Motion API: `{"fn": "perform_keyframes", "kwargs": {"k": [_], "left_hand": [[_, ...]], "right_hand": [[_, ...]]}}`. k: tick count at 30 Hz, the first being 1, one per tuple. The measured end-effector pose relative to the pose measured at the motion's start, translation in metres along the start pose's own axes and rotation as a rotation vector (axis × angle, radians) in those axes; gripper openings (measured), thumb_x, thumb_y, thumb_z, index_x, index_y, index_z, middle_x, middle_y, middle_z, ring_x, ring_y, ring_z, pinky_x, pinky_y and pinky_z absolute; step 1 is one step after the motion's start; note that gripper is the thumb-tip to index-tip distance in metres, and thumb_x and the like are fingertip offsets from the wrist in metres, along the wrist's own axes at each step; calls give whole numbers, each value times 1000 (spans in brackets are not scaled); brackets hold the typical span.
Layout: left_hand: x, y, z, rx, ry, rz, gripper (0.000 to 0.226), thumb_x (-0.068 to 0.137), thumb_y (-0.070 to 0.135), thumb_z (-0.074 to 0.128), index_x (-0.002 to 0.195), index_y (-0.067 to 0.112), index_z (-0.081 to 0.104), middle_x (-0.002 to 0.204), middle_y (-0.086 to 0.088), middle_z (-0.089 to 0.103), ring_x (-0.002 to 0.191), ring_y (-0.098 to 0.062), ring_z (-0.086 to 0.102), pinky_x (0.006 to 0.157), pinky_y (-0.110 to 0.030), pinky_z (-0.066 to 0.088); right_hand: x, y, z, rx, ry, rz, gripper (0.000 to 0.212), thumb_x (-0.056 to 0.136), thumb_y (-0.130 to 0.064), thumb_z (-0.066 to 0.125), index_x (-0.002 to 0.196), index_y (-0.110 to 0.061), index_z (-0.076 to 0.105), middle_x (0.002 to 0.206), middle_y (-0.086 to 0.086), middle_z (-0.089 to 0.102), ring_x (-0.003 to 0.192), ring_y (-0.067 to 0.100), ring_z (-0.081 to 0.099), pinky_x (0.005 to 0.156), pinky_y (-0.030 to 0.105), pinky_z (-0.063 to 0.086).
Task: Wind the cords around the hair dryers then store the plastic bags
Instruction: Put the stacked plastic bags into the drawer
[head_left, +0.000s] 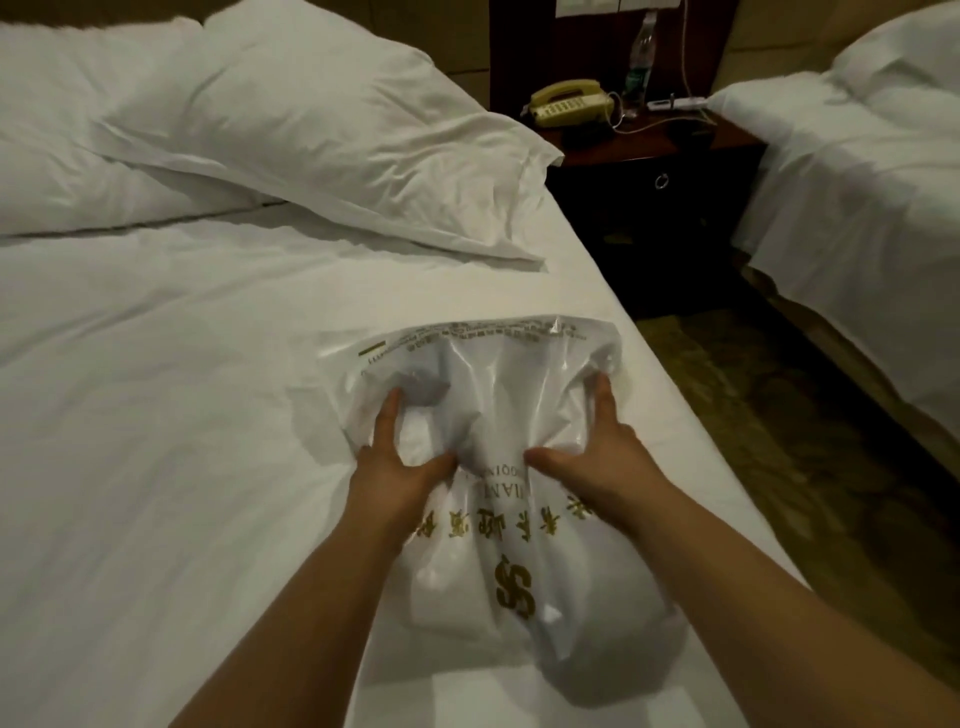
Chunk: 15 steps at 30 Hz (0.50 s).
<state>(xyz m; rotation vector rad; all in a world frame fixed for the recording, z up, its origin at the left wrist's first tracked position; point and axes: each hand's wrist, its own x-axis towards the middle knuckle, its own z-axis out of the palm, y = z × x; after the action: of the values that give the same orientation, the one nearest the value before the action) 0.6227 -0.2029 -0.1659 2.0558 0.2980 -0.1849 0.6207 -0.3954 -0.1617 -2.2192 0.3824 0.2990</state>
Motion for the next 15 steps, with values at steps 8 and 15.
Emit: {"fn": "perform_keyframes", "kwargs": {"k": [8, 15], "left_hand": [[-45, 2, -5, 240, -142, 121, 73, 99, 28, 46, 132, 57, -13, 140, -15, 47, 114, -28, 57, 82, -21, 41], [-99, -2, -40, 142, -287, 132, 59, 101, 7, 34, 123, 62, 27, 147, 4, 37, 129, -11, 41, 84, 1, 31]], "right_hand": [[-49, -5, 18, 293, -77, -72, 100, 87, -18, 64, 143, -49, -12, 141, 10, 44, 91, 12, 51, 68, 18, 41], [-116, -9, 19, 461, -106, -139, 89, 87, -12, 62, 142, -51, 4, 126, -15, 33, 111, 6, 37, 88, 21, 34]]}}
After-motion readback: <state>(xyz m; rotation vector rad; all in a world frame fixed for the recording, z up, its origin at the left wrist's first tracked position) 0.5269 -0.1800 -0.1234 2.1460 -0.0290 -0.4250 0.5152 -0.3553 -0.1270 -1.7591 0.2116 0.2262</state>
